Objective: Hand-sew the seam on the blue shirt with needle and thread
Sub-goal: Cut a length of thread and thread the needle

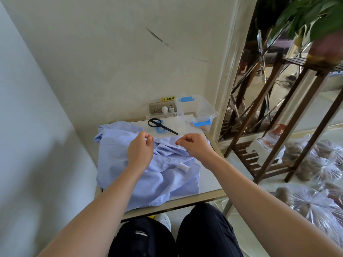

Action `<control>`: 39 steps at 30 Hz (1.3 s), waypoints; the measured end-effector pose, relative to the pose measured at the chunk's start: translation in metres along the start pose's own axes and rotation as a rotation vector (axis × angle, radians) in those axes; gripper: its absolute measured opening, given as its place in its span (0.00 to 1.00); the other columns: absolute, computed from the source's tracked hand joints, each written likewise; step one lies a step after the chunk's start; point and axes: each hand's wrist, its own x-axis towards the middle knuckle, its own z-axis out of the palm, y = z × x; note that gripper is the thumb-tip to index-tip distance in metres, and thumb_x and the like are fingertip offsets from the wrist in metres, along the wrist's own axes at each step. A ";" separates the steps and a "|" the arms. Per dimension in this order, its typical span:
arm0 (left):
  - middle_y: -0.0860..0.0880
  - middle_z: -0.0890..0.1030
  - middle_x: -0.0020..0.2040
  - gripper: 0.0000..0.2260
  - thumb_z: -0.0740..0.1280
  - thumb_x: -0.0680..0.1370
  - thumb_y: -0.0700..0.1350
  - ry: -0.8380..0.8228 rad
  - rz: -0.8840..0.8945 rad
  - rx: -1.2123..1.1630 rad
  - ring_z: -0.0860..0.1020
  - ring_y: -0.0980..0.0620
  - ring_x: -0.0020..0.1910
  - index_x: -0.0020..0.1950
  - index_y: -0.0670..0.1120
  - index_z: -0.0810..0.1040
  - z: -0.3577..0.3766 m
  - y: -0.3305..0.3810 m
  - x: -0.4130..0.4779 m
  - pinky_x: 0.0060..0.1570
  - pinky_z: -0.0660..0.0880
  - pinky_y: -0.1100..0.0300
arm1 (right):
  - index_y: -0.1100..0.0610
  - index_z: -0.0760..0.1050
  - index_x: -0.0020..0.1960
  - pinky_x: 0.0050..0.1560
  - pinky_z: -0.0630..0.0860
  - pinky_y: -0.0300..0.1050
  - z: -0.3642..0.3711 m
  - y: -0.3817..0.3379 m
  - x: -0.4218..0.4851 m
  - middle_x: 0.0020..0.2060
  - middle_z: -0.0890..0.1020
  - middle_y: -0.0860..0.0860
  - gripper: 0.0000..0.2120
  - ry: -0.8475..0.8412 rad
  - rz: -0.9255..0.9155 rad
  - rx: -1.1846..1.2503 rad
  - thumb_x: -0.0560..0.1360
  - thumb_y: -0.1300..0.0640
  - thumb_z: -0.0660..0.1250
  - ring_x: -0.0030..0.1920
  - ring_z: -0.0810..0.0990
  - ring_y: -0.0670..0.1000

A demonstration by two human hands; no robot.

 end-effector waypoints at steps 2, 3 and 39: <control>0.43 0.82 0.49 0.10 0.58 0.82 0.42 0.020 -0.014 0.015 0.78 0.41 0.51 0.52 0.40 0.78 -0.004 -0.006 0.000 0.42 0.65 0.57 | 0.68 0.79 0.50 0.32 0.62 0.36 0.001 0.000 0.000 0.35 0.70 0.55 0.11 -0.006 0.011 0.001 0.77 0.60 0.64 0.34 0.64 0.48; 0.42 0.82 0.49 0.10 0.58 0.82 0.42 0.026 -0.022 0.021 0.78 0.41 0.51 0.52 0.40 0.78 -0.005 -0.008 -0.001 0.42 0.64 0.57 | 0.67 0.80 0.50 0.32 0.62 0.36 0.002 0.000 0.001 0.35 0.70 0.55 0.10 -0.007 0.014 0.005 0.77 0.60 0.65 0.33 0.64 0.47; 0.50 0.81 0.40 0.06 0.65 0.78 0.41 -0.351 0.034 -0.205 0.77 0.50 0.41 0.42 0.48 0.79 0.008 0.014 -0.008 0.43 0.73 0.59 | 0.61 0.75 0.52 0.28 0.64 0.37 0.003 -0.004 -0.005 0.29 0.70 0.52 0.18 -0.060 0.049 0.175 0.79 0.68 0.47 0.28 0.66 0.48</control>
